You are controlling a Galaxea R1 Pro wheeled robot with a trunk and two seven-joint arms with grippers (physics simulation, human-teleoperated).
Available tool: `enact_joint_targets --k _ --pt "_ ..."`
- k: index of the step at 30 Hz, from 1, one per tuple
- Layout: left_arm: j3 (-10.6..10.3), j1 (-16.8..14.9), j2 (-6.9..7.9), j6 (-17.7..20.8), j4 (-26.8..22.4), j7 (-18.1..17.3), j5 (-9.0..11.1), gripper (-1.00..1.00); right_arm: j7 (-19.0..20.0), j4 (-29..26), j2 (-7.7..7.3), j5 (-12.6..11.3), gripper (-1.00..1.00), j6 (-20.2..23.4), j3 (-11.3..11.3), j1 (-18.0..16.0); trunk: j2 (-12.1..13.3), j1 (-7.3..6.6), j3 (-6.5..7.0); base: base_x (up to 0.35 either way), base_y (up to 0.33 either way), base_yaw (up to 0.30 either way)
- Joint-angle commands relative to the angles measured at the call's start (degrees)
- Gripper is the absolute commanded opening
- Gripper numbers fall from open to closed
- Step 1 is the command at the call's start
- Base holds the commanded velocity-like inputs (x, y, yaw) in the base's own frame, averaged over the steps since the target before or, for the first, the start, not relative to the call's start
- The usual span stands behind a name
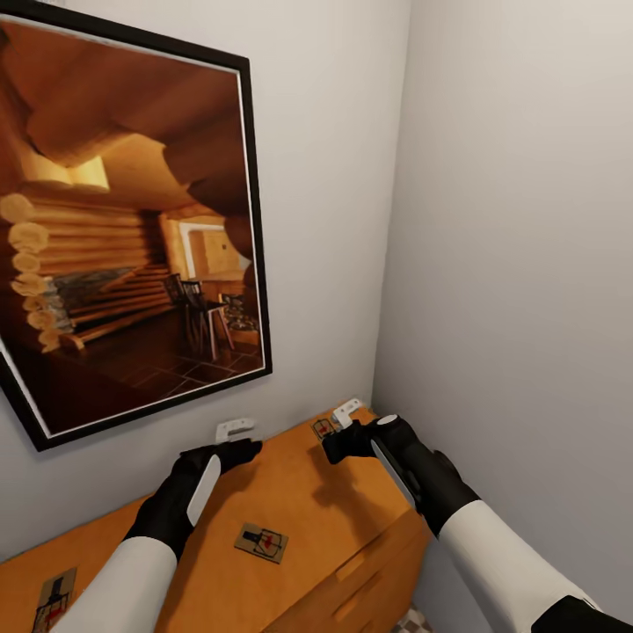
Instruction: Take the four mousetraps from the cabinet in the bathroom and place them on the bathroom floor. Make sure all four end up on the same floor surface, and ensure that at least two of them are either under or directly next to the same bathroom sink.
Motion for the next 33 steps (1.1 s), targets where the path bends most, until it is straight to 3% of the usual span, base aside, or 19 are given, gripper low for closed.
enact_joint_targets --k 1,16,22,33 --pt "0.1 0.0 -0.04 0.3 0.0 0.2 0.8 1.00 0.1 -0.1 -0.01 -0.1 -1.00 0.3 0.0 0.0 0.0 0.02 -0.03 0.000 0.000 0.287" --pt "-0.1 0.1 -0.44 0.2 0.1 0.4 1.1 1.00 -0.2 -0.1 -0.01 -0.2 -1.00 0.3 0.1 0.0 0.0 0.02 -0.03 0.000 0.000 0.289" --pt "-0.3 0.1 -0.55 0.3 0.1 0.5 1.0 1.00 -0.2 -0.1 -0.01 -0.2 -1.00 0.3 0.0 0.0 0.0 0.02 -0.03 -0.075 -0.062 0.066" --pt "-0.3 0.1 -0.53 0.3 0.0 0.4 1.0 1.00 -0.2 -0.1 -0.01 -0.2 -1.00 0.3 0.0 0.0 0.0 0.02 -0.03 -0.261 -0.186 0.004"
